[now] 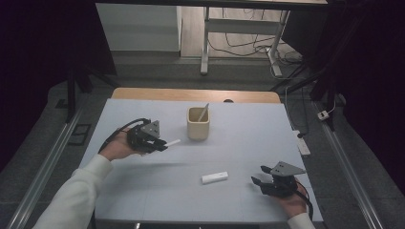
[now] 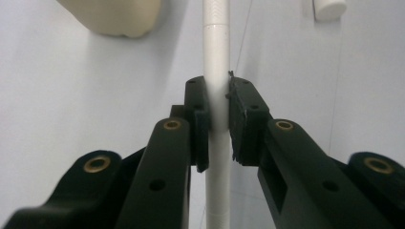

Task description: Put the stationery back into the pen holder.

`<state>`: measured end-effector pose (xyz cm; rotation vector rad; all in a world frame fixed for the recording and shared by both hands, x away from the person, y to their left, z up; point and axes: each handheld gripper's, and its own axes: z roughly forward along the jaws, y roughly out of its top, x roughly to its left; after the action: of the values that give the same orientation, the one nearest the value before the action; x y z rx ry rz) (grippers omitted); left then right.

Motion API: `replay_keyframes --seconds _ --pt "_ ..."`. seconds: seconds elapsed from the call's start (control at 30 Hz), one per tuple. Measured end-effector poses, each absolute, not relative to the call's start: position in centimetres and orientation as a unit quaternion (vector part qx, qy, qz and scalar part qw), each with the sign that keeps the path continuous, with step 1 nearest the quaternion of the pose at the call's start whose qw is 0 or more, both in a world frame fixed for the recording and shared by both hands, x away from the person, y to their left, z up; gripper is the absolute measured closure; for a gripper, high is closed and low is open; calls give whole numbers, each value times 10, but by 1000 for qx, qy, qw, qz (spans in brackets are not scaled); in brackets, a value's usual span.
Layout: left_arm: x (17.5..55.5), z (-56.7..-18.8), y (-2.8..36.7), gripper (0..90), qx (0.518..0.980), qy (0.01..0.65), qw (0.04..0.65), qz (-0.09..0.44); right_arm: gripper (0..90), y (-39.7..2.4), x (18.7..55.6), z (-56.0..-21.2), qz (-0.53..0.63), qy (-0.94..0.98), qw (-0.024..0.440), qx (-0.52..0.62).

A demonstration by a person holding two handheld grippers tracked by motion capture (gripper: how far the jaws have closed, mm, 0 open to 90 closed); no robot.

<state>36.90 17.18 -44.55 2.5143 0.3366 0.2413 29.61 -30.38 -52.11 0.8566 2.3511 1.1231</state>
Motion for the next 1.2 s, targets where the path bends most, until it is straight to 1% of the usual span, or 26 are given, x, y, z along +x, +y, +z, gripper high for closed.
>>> replay_keyframes --seconds 0.3,0.6,0.77,0.83,1.0,1.2 --pt "358 -438 168 781 928 140 327 108 401 -303 296 -521 403 840 199 305" --pt "346 -440 157 781 914 164 353 113 403 -299 296 -518 413 837 197 300" --pt "343 -442 149 781 909 177 358 122 404 -295 296 -516 417 836 199 297" --pt "341 -443 148 781 903 182 370 121 404 -294 296 -515 423 833 198 297" --pt "336 -443 147 781 890 203 386 129 406 -294 298 -511 452 818 178 307" --pt "331 -446 147 781 874 226 408 136 406 -291 298 -508 459 815 179 305"
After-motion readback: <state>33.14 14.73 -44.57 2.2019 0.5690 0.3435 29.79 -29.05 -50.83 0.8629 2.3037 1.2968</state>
